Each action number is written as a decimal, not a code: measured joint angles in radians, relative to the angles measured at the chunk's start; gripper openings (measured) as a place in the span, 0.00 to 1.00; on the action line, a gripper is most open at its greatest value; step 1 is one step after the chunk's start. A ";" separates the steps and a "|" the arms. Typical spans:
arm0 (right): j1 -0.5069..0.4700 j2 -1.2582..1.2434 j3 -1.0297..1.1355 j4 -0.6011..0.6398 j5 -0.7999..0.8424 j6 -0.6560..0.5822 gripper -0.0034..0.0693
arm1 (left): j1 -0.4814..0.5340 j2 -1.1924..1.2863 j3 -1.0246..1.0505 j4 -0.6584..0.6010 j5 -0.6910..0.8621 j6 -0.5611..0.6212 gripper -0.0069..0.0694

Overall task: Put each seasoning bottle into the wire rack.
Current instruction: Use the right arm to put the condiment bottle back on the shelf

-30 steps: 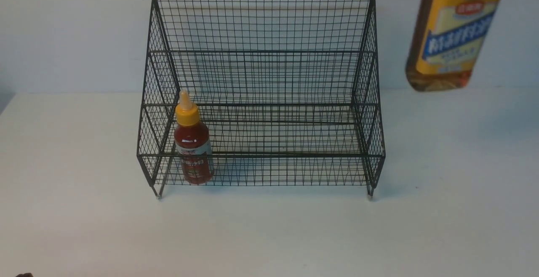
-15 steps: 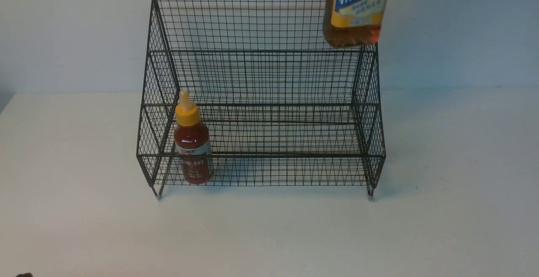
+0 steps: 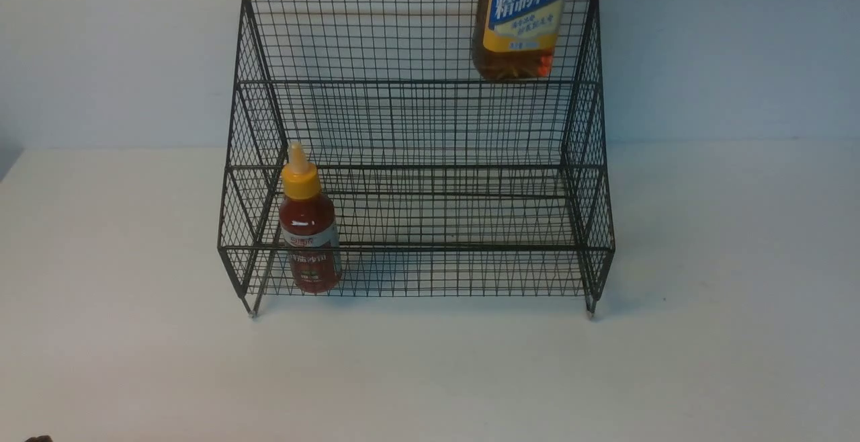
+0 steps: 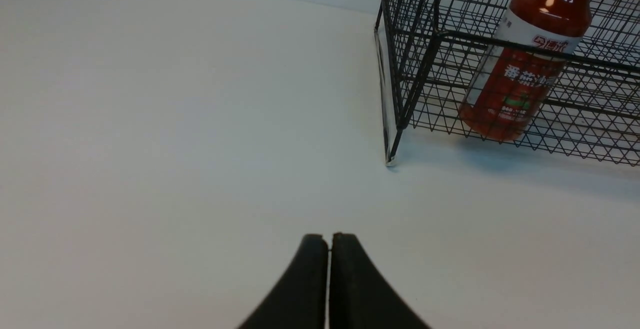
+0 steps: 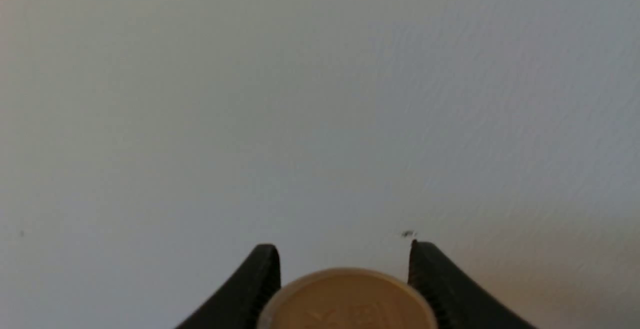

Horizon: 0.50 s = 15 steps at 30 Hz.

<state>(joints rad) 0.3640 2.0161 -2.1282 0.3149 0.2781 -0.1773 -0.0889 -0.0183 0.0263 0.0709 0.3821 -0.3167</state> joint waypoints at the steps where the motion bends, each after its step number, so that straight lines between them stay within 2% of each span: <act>1: 0.000 0.000 0.000 -0.004 0.018 -0.001 0.47 | 0.000 0.000 0.000 0.000 0.000 0.000 0.08; 9: 0.000 0.000 0.000 -0.075 0.275 -0.002 0.47 | 0.000 0.000 0.000 0.000 0.000 0.000 0.08; 10: 0.000 0.000 0.000 -0.086 0.349 -0.002 0.47 | 0.000 0.000 0.000 0.000 0.000 0.000 0.08; 15: 0.000 0.000 0.000 -0.103 0.455 0.020 0.47 | 0.000 0.000 0.000 0.000 0.000 0.000 0.08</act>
<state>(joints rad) 0.3640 2.0161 -2.1282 0.2120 0.7332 -0.1570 -0.0889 -0.0183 0.0263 0.0709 0.3821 -0.3167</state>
